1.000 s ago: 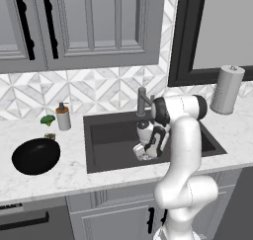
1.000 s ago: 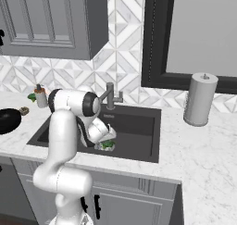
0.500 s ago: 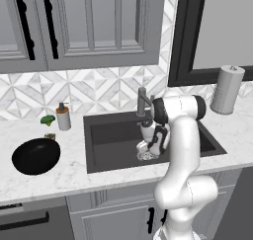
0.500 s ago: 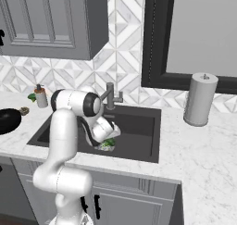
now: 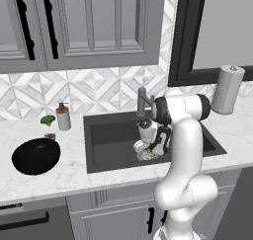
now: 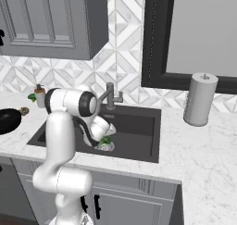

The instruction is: Pick the broccoli from the sink and place it in the bowl. Then pick the bowl and place it in the microwave. Then close the microwave door and press the start button.

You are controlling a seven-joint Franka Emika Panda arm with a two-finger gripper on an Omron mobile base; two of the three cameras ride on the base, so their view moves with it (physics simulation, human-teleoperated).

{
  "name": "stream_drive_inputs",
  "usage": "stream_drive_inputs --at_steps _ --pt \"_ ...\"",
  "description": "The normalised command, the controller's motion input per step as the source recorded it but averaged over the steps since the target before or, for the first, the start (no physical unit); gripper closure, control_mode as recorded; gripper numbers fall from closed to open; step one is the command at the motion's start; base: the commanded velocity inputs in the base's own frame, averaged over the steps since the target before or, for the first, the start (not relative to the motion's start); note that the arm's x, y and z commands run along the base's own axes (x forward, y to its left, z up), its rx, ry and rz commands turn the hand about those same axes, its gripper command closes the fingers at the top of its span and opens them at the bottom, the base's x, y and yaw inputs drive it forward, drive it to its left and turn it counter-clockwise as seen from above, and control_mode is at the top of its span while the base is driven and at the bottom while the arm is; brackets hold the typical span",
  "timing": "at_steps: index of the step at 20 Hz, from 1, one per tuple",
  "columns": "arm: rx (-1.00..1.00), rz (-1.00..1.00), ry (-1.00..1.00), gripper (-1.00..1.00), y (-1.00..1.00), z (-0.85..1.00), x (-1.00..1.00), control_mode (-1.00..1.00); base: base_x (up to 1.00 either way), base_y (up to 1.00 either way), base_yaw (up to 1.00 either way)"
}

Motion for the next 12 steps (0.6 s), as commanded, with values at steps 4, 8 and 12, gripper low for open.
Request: stream_drive_inputs --at_steps 4,8,12 --pt "0.0 0.0 -0.12 1.0 1.0 0.56 -0.28 -1.0 0.0 0.0 0.0" --pt "0.0 -0.02 -0.09 1.0 0.96 0.92 -0.26 -1.0 0.0 0.0 0.0" --pt "0.02 -0.03 -0.01 1.0 0.71 1.0 -0.33 -1.0 0.0 0.0 0.0"
